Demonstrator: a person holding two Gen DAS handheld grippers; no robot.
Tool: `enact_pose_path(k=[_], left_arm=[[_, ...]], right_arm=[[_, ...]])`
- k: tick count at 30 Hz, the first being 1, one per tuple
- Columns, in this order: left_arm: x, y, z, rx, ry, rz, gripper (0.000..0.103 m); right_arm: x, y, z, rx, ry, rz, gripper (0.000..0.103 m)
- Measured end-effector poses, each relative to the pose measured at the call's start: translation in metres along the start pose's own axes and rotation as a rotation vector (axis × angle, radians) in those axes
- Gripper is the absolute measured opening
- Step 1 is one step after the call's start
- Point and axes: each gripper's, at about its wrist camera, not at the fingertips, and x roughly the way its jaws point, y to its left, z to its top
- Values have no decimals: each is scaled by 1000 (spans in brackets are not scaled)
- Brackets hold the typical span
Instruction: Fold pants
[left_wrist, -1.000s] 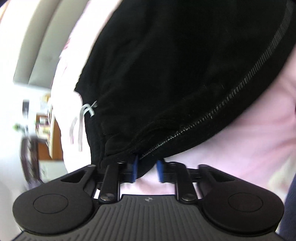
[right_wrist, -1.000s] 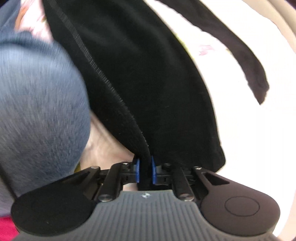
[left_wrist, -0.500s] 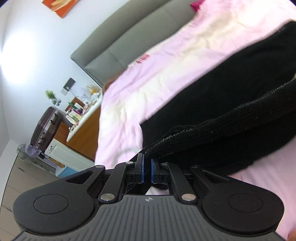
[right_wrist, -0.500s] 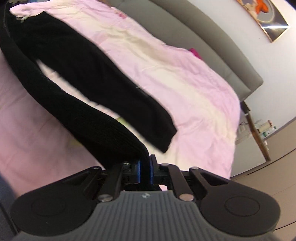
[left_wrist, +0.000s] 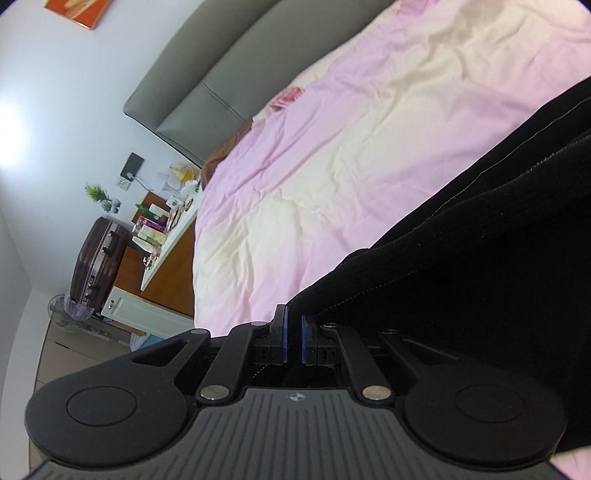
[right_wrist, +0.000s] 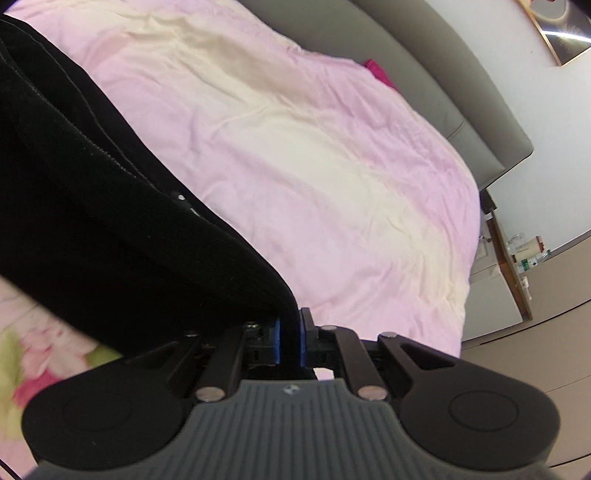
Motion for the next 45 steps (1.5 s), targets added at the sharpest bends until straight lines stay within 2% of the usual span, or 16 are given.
enact_pose_path(k=[5,8,12,14,18,21,24,29,31,34,35,36,38,39,40,45], left_arm=[[54,-26,17,58,100,-10,7],[74,-27,24,8,152,-42,7],[60,-7,17,-117,99,-76,7],[40,10,14,-185,53,-90,7],[22,30,26,-231,6,-88,7],[45,37,43,-295,28,-101,7],[76,20,57,-285,77,-95,7],[98,-4,58,-276,97,-88,7],[105,-7,54,-273,106,-112,8],[105,-4,49,-283,98,-140,29],[103,0,48,-295,92,-150,46],[98,3,49,-305,76,-152,59],[87,13,54,-326,41,-159,69],[81,18,56,-337,32,-175,70],[75,22,57,-350,30,-188,70],[47,43,30,-419,37,-238,70]], right_arm=[[71,10,25,-28,78,20,2],[97,21,32,-48,111,22,2],[104,23,33,-58,99,17,2],[90,13,32,-10,58,12,2],[63,-11,36,88,6,21,2],[71,-19,44,124,9,15,2],[97,-16,59,140,45,8,2],[139,4,68,98,141,21,2],[145,7,67,95,159,25,2],[147,11,68,92,163,15,3],[146,12,68,89,161,10,4],[145,12,68,94,157,9,6],[143,9,67,115,159,12,23],[142,7,66,136,160,13,44],[137,4,65,168,148,22,55],[108,-18,48,355,108,80,59]])
